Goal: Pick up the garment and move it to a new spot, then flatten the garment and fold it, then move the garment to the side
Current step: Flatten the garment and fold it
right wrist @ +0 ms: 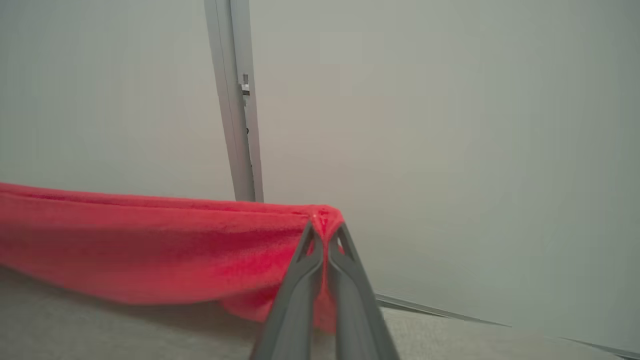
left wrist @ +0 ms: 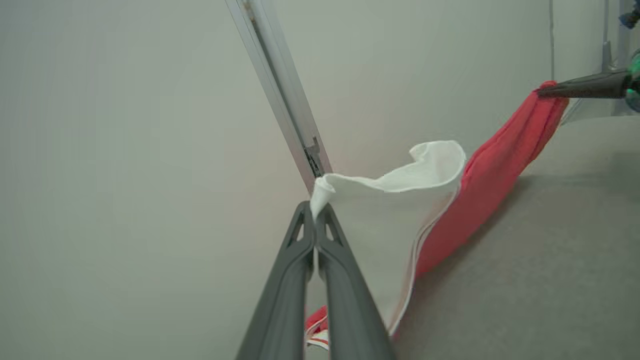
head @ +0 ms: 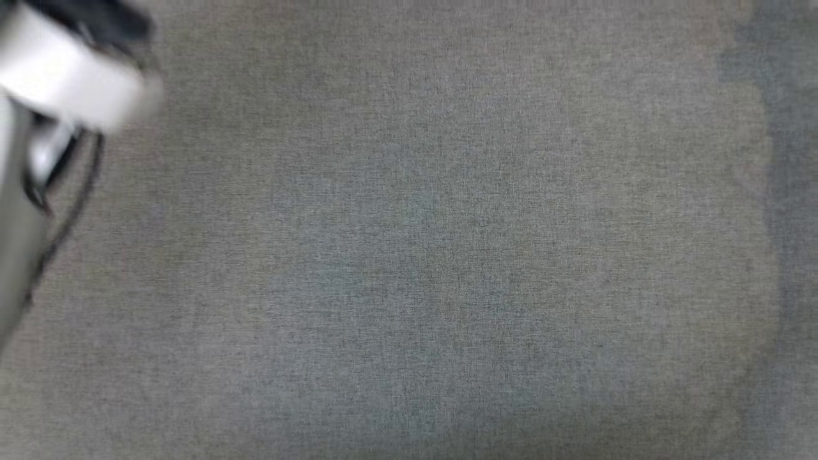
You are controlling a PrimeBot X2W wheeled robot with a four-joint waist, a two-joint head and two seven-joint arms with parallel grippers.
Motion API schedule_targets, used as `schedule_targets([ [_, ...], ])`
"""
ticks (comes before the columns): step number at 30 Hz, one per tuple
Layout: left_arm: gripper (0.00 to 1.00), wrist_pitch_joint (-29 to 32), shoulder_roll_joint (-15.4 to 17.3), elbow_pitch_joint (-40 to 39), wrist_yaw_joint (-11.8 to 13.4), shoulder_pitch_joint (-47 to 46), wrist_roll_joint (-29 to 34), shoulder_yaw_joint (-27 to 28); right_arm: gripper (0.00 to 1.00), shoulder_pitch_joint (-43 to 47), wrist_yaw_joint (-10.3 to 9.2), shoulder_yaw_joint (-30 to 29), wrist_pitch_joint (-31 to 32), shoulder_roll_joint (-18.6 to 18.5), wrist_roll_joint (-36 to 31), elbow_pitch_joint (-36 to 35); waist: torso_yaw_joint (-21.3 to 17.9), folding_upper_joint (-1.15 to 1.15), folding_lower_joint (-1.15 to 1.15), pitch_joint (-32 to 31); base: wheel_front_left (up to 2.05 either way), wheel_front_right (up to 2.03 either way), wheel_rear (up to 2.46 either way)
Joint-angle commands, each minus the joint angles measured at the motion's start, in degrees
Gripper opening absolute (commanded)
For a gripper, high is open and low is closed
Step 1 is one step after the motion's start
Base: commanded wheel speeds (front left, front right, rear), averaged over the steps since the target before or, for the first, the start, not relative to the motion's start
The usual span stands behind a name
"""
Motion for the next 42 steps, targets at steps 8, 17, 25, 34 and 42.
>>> schedule_targets([
  [8, 0.00, -0.1, 6.4, -13.6, 0.0, 26.7, -8.7, -1.0, 0.00, 25.3, -0.14, -2.2, -4.8, -8.4, 4.8, -10.6, 1.0, 0.00, -0.01, -8.8, 0.00, 0.00, 0.00],
  [17, 0.00, -0.1, 8.6, -22.6, 0.0, 53.3, -13.6, 4.1, 0.00, 56.7, -0.14, -23.1, -4.8, 0.0, -5.6, -32.6, -0.7, 0.00, -0.01, -15.8, 0.00, 0.00, 0.00],
  [25, 0.00, 3.9, 13.4, -34.3, 2.5, 66.9, -17.5, 3.5, 0.00, 74.3, -0.14, -30.9, -4.8, 5.1, -9.8, -41.2, -1.2, 0.00, -0.01, -19.4, 0.00, 0.00, 0.00],
  [34, 0.00, 8.2, 14.0, -39.7, 4.0, 62.3, -14.1, 2.6, 0.00, 81.8, -0.14, -35.1, -4.8, 8.1, -10.7, -43.9, -1.0, 0.00, -0.01, -17.8, 0.00, 0.00, 0.00],
  [42, 0.00, 6.3, 6.2, -24.3, 1.0, 45.7, -7.6, -3.6, 0.00, 72.3, -0.13, -32.6, -3.4, 9.6, -14.4, -35.1, -1.6, 0.00, -0.01, -15.6, 0.00, 0.00, 0.00],
])
